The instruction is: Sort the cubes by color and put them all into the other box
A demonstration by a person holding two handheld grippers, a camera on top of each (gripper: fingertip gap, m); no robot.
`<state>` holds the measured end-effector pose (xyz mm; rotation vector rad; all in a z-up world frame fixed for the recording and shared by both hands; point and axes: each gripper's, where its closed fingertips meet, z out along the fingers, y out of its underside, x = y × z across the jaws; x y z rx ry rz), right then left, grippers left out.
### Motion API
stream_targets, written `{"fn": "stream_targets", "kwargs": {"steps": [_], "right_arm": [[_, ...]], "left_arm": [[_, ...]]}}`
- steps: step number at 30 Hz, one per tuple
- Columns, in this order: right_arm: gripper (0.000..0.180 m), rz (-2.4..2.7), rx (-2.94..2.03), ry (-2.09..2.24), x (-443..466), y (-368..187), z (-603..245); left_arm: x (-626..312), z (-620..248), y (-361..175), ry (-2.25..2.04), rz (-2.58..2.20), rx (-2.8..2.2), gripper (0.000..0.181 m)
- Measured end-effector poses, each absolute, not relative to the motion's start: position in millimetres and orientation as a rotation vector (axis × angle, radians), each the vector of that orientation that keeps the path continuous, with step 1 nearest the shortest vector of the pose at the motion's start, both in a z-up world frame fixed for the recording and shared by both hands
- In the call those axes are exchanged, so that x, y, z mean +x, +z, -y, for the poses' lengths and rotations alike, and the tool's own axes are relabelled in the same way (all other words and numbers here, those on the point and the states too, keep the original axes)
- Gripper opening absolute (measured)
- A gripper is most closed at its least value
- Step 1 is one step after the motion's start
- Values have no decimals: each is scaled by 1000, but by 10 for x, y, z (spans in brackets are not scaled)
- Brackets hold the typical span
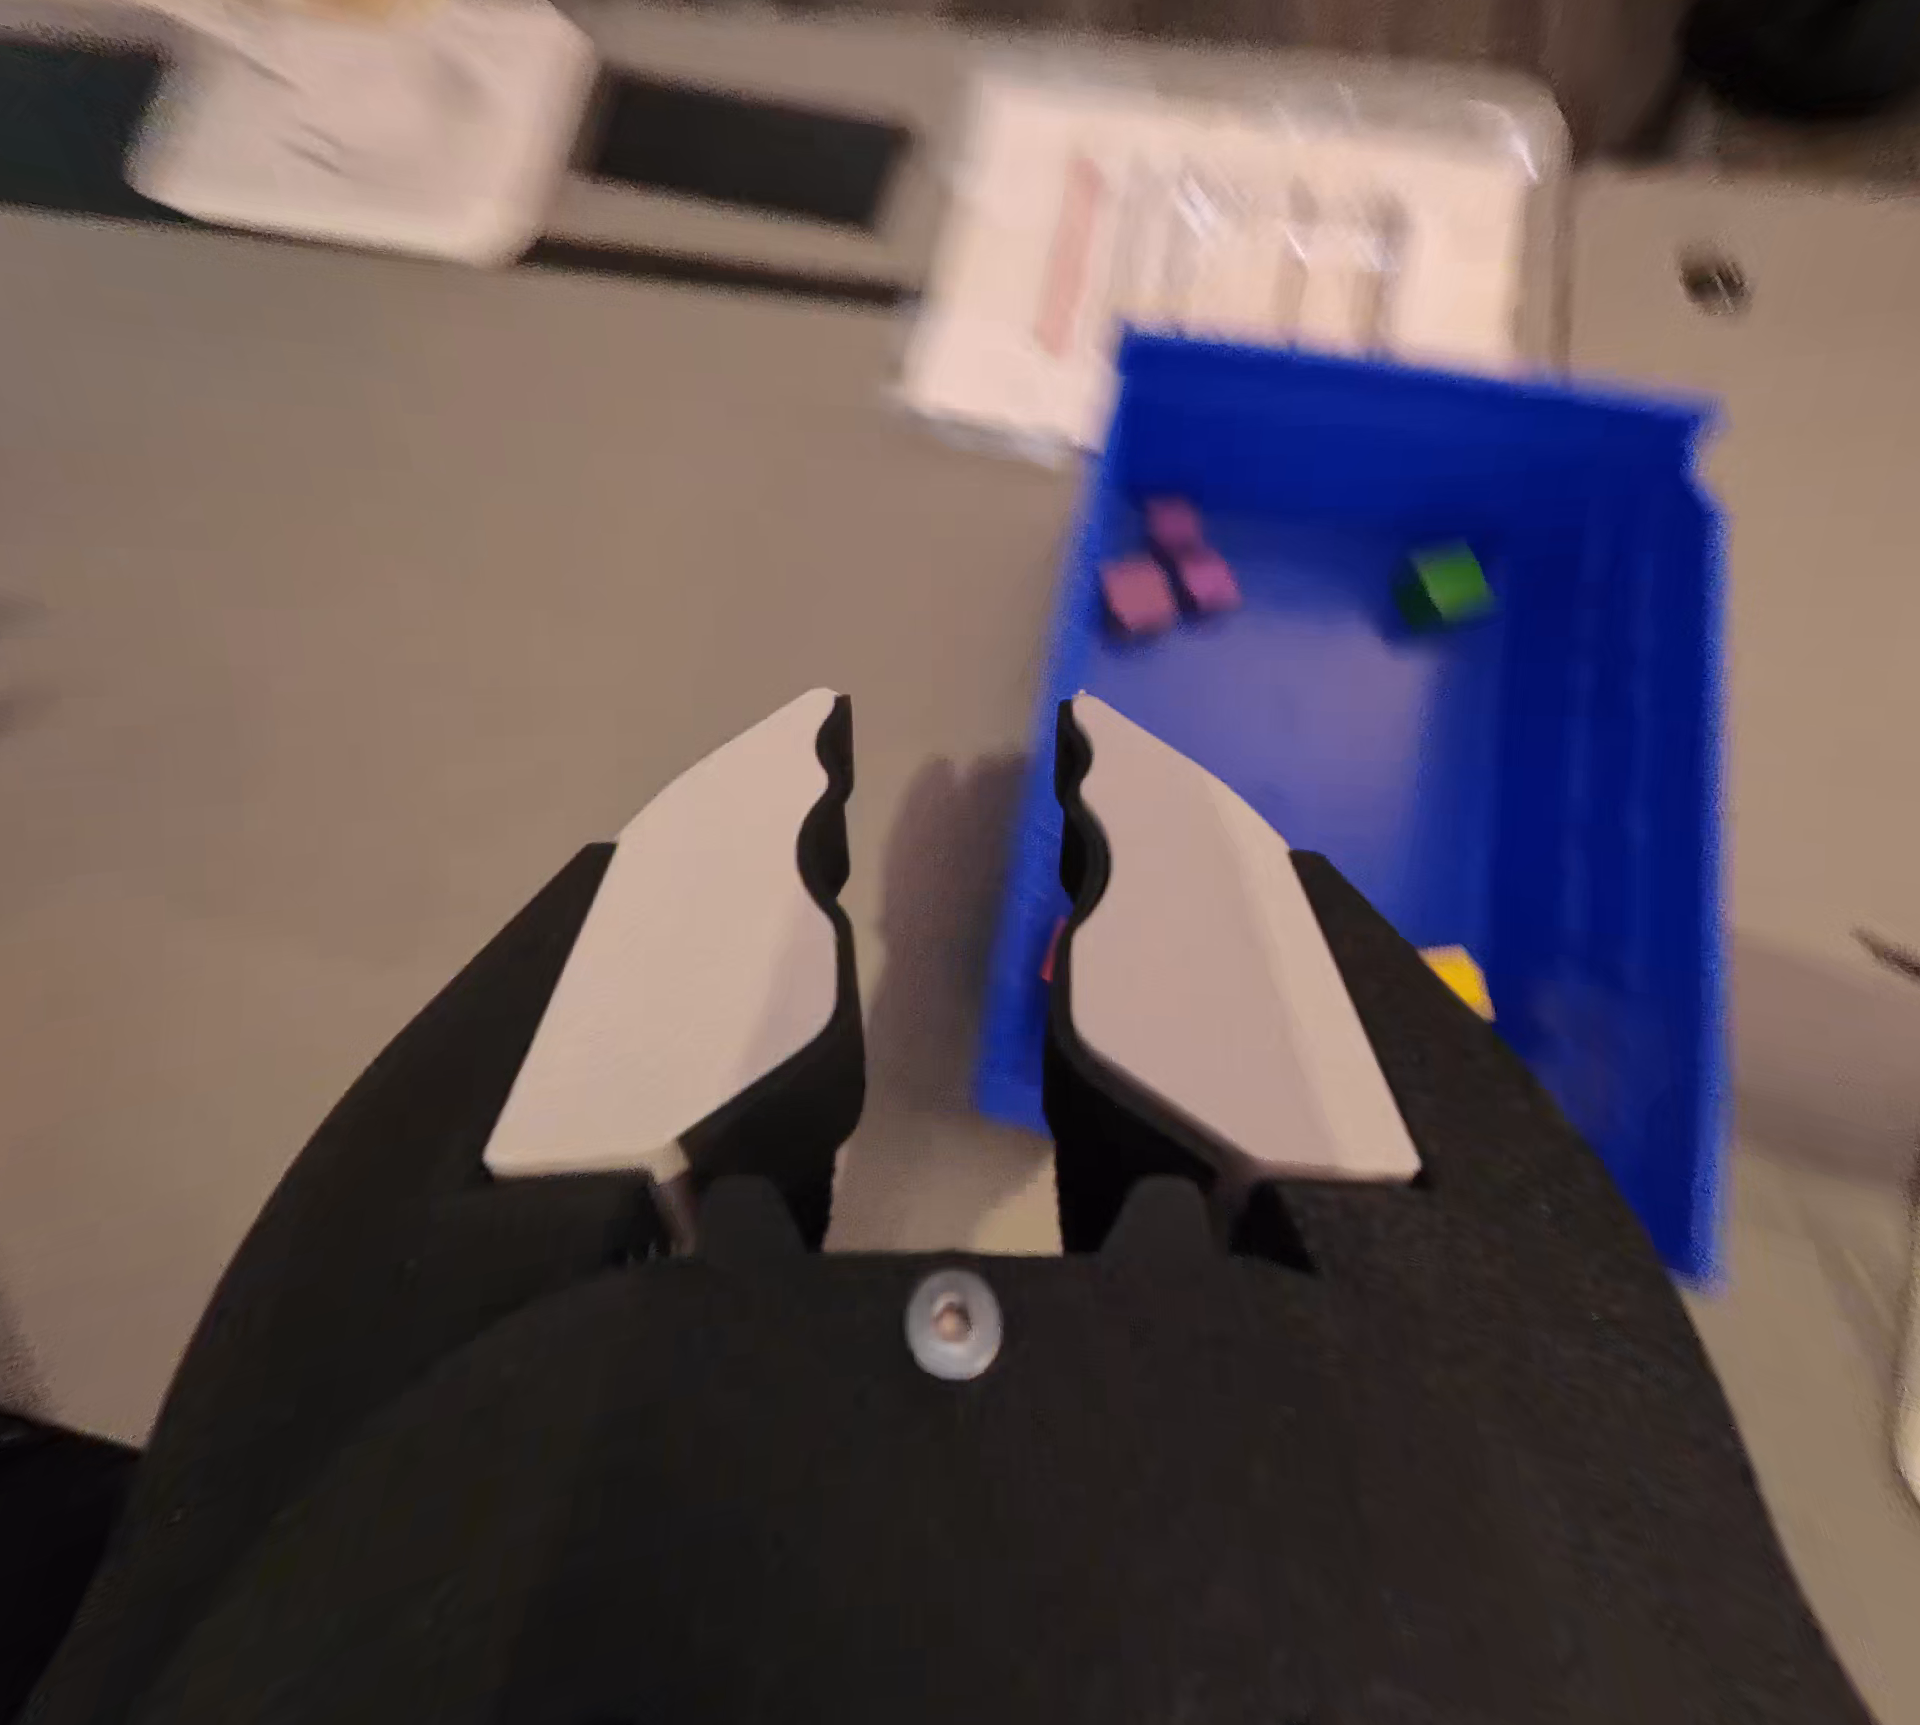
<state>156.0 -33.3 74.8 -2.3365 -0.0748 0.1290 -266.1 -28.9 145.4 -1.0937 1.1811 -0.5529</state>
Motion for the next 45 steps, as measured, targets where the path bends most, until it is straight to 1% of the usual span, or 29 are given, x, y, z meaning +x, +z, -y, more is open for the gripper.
{"fn": "stream_targets", "kwargs": {"steps": [2, 4, 7, 9, 12, 16, 20, 23, 28, 32, 36, 39, 41, 45], "right_arm": [[36, 191, -2140, 263, 977, 1118, 271], [36, 336, -1976, 396, 379, 1367, 276], [36, 584, -1788, 608, -436, 1526, 385], [35, 699, -1730, 705, -795, 1529, 429], [35, 789, -1733, 720, -1051, 1417, 377], [35, 783, -1778, 709, -1092, 1266, 211], [34, 728, -1751, 792, -1121, 1286, 124], [34, 721, -1753, 791, -1105, 1284, 103], [34, 694, -1748, 759, -1034, 1327, 75], [34, 686, -1745, 772, -1018, 1328, 96], [34, 674, -1762, 750, -1002, 1319, 85], [34, 684, -1747, 771, -1043, 1347, 106], [34, 679, -1749, 782, -1061, 1339, 104], [34, 680, -1778, 792, -1099, 1273, 93]], "left_arm": [[-2631, 247, 1416, -544, -1179, -1109, 35], [-2614, 209, 1387, -544, -1172, -1122, 35], [-2614, 149, 1351, -556, -1156, -1147, 35], [-2629, 109, 1336, -562, -1141, -1163, 35], [-2678, 41, 1335, -559, -1114, -1189, 35], [-2927, -54, 1430, -506, -1053, -1245, 38], [-3608, -194, 1605, -418, -924, -1363, 40], [-4401, -336, 1620, -275, -797, -1498, 40], [-5678, -523, 1152, -54, -741, -1810, 43], [-6259, -654, 506, 22, -874, -2047, 41], [-6504, -569, -256, 17, -1140, -2267, 44], [-6591, -479, -657, 94, -1378, -2279, 42], [-6552, -471, -814, 99, -1461, -2263, 43], [-6361, -470, -935, 13, -1566, -2174, 37]]}}
